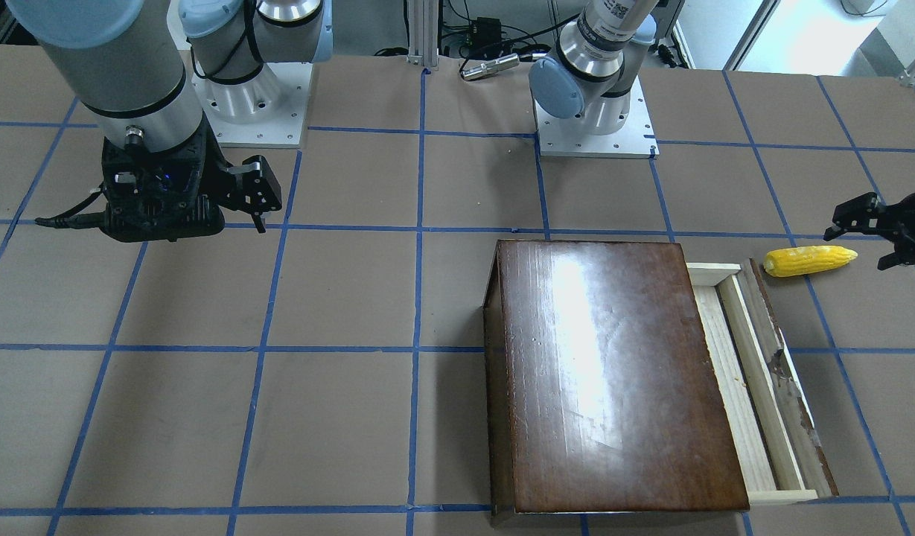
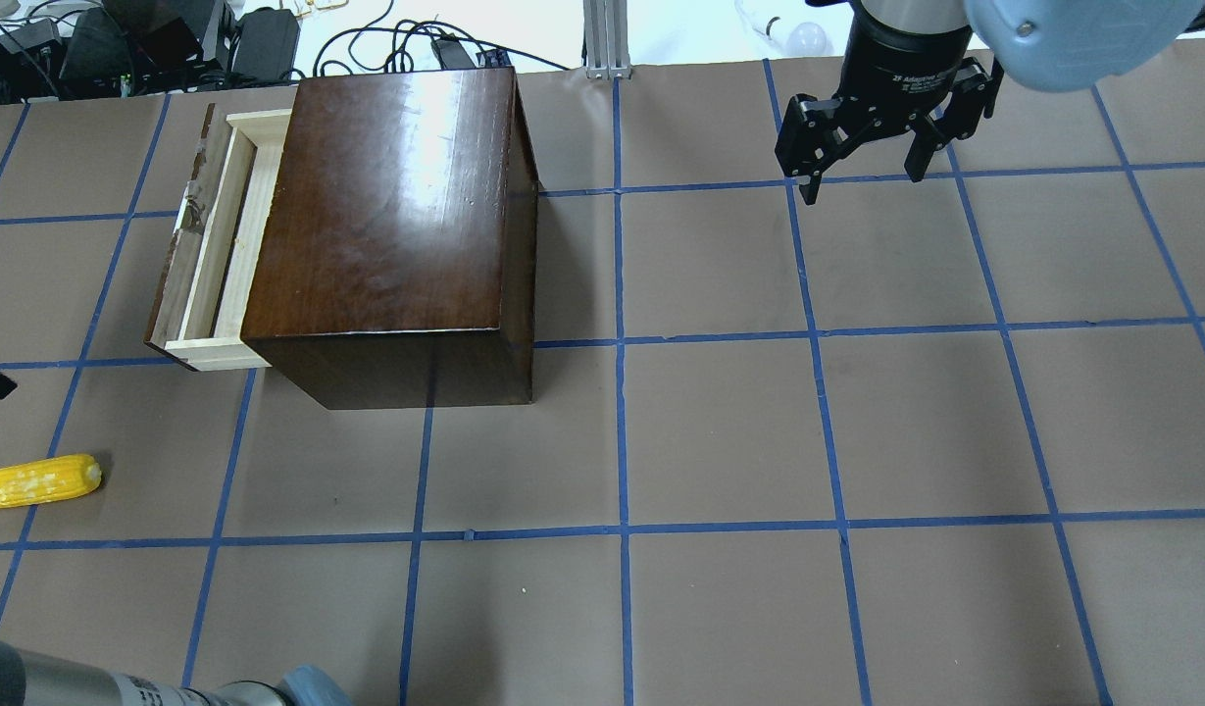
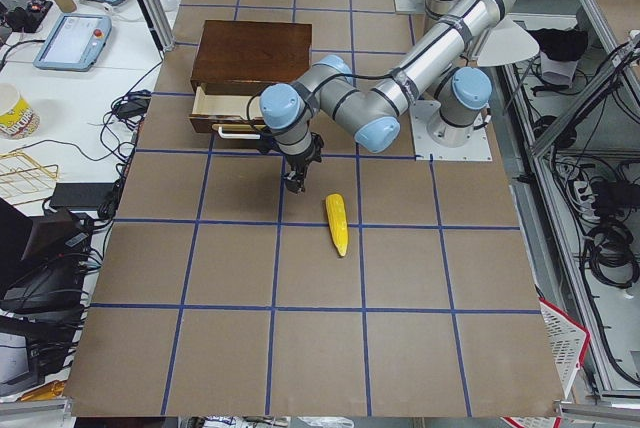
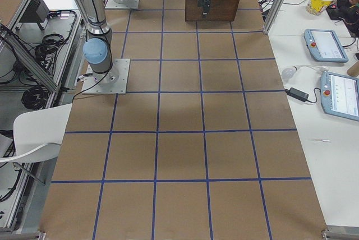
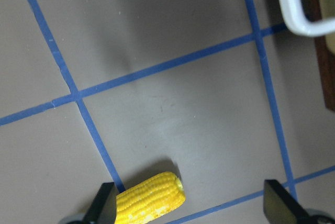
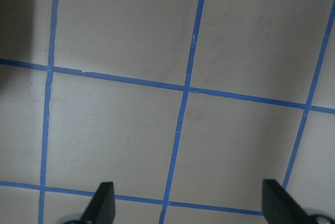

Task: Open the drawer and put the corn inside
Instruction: 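Release the handle and move the left gripper over the yellow corn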

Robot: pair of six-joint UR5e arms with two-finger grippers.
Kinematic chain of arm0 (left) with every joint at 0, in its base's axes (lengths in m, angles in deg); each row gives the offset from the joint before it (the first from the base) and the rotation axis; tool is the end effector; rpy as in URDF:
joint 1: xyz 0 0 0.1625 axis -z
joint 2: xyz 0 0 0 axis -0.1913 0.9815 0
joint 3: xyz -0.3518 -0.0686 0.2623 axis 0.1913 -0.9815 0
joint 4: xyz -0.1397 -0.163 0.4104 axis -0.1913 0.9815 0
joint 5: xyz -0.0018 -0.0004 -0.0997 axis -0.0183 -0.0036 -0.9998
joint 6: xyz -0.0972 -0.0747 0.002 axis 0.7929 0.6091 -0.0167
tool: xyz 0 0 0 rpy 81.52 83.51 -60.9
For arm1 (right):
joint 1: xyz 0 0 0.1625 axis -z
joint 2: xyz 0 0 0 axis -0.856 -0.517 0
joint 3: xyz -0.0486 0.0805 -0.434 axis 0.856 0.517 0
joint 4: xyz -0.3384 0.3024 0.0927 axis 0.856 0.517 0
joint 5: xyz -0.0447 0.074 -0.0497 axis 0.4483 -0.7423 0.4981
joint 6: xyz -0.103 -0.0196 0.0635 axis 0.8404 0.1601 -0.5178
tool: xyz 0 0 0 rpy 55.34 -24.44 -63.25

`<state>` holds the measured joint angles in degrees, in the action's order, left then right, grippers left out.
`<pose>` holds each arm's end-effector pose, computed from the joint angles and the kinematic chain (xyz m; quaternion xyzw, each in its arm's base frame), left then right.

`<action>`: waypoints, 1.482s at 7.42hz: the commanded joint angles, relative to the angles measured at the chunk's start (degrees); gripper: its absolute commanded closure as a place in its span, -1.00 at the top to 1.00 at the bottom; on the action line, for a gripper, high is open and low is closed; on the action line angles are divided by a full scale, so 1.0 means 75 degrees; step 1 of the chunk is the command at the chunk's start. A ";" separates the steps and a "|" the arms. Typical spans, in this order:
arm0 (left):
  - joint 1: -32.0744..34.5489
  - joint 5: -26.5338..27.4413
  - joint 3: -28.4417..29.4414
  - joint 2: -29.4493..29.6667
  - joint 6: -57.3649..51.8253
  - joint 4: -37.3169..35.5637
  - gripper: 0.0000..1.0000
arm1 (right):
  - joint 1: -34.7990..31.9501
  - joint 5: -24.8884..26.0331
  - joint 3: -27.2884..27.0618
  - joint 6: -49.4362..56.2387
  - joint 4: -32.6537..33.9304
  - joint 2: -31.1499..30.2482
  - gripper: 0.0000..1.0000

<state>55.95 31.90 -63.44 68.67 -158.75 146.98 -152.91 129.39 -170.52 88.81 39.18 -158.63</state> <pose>0.3445 -0.5156 0.3037 -0.2663 -0.9587 -0.0845 0.0537 0.1701 -0.5978 0.4754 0.0836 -0.9960 -0.0228 0.0235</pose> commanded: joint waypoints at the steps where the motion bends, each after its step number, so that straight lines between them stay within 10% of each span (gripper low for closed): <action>1: -0.0446 0.0703 -0.0465 -0.0026 -0.1649 -0.0863 1.00 | 0.0000 0.0000 0.0000 0.0006 0.0005 0.0000 1.00; 4: -0.0773 0.0862 -0.1775 -0.0049 -0.4635 -0.3359 1.00 | 0.0000 0.0000 0.0000 -0.0005 0.0005 0.0000 1.00; 11: -0.0950 -0.0076 -0.2753 -0.0156 -0.7441 -0.3857 1.00 | 0.0000 0.0000 0.0000 0.0006 -0.0007 0.0000 1.00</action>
<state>49.07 32.23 -83.70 66.83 -211.42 118.24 -152.91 129.39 -170.52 88.82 39.18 -158.63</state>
